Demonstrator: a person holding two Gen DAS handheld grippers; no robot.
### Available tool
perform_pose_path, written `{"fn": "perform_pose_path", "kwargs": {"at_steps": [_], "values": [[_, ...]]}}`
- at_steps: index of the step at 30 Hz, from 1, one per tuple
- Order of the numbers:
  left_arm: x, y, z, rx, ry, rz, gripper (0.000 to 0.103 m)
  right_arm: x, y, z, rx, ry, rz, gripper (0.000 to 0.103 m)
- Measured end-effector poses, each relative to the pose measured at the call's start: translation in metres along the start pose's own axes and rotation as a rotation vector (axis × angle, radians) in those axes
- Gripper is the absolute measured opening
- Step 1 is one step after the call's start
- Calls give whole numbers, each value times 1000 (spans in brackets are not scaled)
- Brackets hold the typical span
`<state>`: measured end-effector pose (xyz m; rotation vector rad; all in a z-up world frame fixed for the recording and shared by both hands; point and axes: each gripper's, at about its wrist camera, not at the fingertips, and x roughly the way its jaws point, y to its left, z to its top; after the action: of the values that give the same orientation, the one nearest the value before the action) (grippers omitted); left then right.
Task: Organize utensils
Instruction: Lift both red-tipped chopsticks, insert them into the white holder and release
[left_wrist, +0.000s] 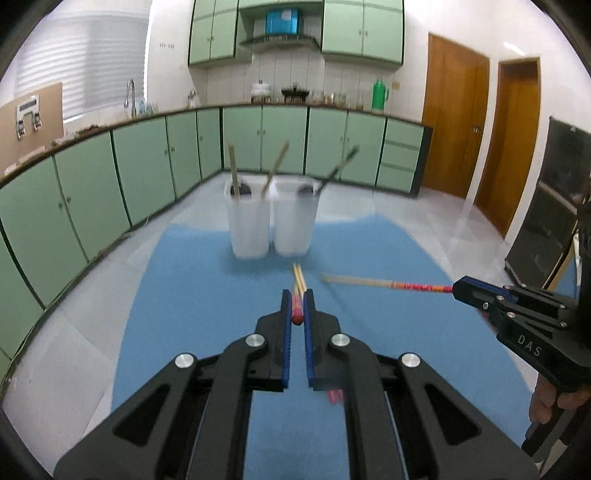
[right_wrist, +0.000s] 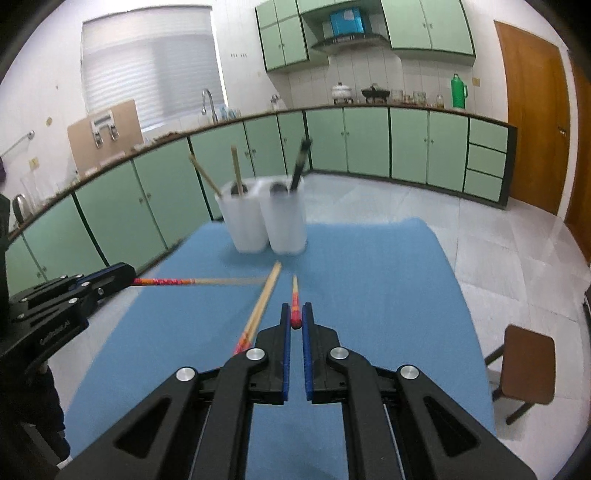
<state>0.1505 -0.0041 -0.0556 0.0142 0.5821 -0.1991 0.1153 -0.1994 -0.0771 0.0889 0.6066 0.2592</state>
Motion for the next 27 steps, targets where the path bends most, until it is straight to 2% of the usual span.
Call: {"fn": "perform_pose_path", "kwargs": {"at_steps": [6,18,22,27], "values": [[-17,1,36,16,-87,-29,5,-12,6,36,-25,-40,39,6],[-29,3,71,28,-154,-91,5,-15,17,101,-77,-43,117,6],[-35,1,90,33,-202,-105,5,-22,22,130,-95,-79,151,6],[-38,-3,127,60,-288,-102,5,-31,28,169,-135,-144,145,6]]}}
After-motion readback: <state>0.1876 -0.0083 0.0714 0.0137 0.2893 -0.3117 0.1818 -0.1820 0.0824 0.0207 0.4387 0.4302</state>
